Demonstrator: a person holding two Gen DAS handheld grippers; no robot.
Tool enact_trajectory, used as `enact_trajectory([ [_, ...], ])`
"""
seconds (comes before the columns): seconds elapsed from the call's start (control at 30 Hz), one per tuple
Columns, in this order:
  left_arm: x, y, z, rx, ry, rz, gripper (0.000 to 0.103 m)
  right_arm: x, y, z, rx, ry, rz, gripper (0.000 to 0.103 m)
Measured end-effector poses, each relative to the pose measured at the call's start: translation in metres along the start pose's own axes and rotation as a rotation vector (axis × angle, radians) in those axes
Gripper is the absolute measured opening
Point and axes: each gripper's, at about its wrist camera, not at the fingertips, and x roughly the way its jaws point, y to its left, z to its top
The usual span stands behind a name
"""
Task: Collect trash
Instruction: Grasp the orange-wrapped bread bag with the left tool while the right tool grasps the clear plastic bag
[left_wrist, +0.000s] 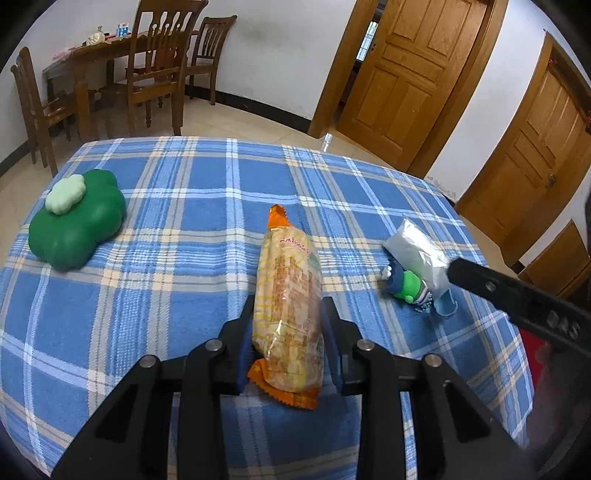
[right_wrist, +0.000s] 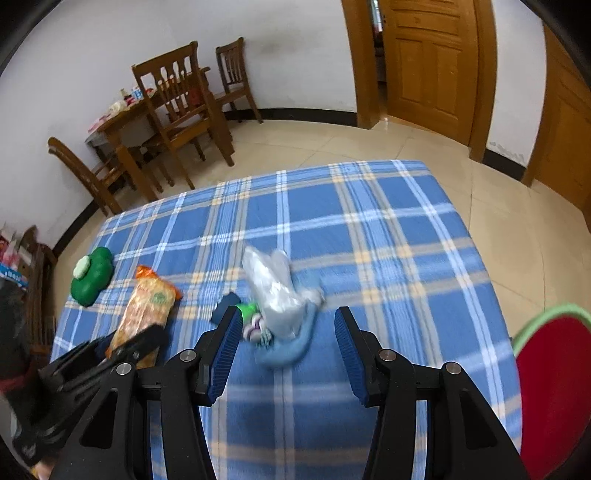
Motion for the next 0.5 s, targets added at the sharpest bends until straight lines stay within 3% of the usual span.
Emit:
enact_trajectory([
  [0.3,-0.001,0.001,-0.002,0.002,-0.010,0.008,0.033,0.027,0.009,0.012,-0.050,0.024,0.014,0.053],
  [0.37,-0.002,0.001,-0.002,-0.003,-0.011,0.002,0.033,0.025,0.006,0.012,-0.040,0.017,0.019,0.036],
  [0.5,-0.002,0.002,-0.002,-0.005,-0.012,-0.001,0.033,0.021,0.002,0.008,-0.027,0.020,0.046,0.024],
])
